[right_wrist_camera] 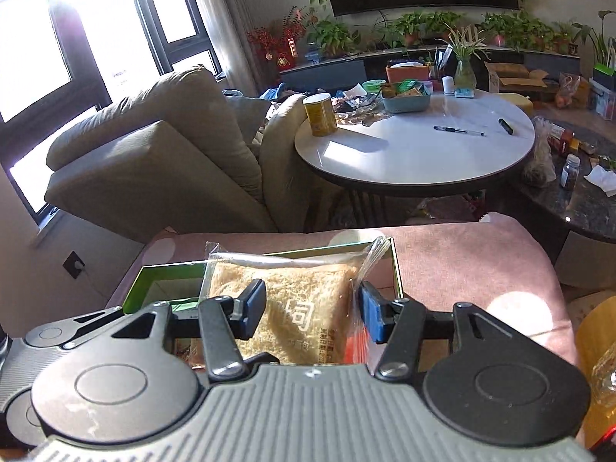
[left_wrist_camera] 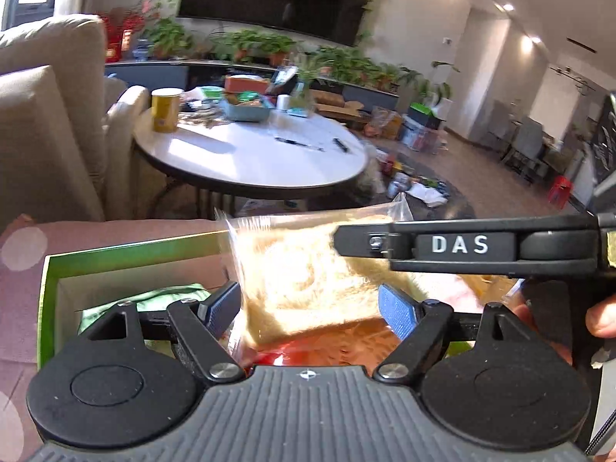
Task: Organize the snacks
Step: 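Lower the bread packet into the green box and open the right gripper, then withdraw the right gripper and move it to the red cartoon-face chip bag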
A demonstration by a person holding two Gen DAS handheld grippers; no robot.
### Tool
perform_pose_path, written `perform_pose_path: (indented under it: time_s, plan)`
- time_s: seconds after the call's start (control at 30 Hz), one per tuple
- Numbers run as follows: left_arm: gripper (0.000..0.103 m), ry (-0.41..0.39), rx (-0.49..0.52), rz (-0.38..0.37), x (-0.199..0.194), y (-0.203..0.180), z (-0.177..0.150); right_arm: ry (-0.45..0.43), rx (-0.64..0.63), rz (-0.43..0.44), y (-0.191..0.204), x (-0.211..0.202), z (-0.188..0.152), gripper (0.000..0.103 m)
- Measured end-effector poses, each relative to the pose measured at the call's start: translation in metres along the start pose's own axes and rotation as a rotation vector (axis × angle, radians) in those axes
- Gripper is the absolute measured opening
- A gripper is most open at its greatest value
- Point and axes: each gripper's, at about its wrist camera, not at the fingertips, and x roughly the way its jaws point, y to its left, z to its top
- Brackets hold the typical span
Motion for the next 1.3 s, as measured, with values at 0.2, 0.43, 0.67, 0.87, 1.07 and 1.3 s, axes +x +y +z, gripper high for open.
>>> perform_pose_path:
  time_s: [0.2, 0.43, 0.67, 0.87, 1.07, 1.3]
  plan:
    - [0.086, -0.067, -0.019, 0.027, -0.024, 0.009, 0.0, -0.104, -0.041, -0.067, 0.0, -0.015, -0.007, 0.064]
    - [0.086, -0.091, 0.001, 0.035, -0.051, 0.008, -0.005, -0.134, -0.092, -0.045, 0.018, -0.039, -0.012, 0.064]
    - [0.086, -0.117, 0.028, 0.058, -0.073, 0.006, -0.013, -0.138, -0.114, -0.025, 0.035, -0.059, -0.019, 0.064]
    - [0.089, -0.137, 0.045, 0.078, -0.097, 0.002, -0.022, -0.161, -0.115, -0.026, 0.044, -0.078, -0.026, 0.064]
    - [0.09, -0.166, 0.075, 0.114, -0.126, 0.0, -0.032, -0.251, -0.181, -0.056, 0.06, -0.105, -0.043, 0.064]
    - [0.09, -0.192, 0.034, 0.15, -0.16, 0.012, -0.05, -0.338, -0.21, -0.003, 0.071, -0.139, -0.065, 0.064]
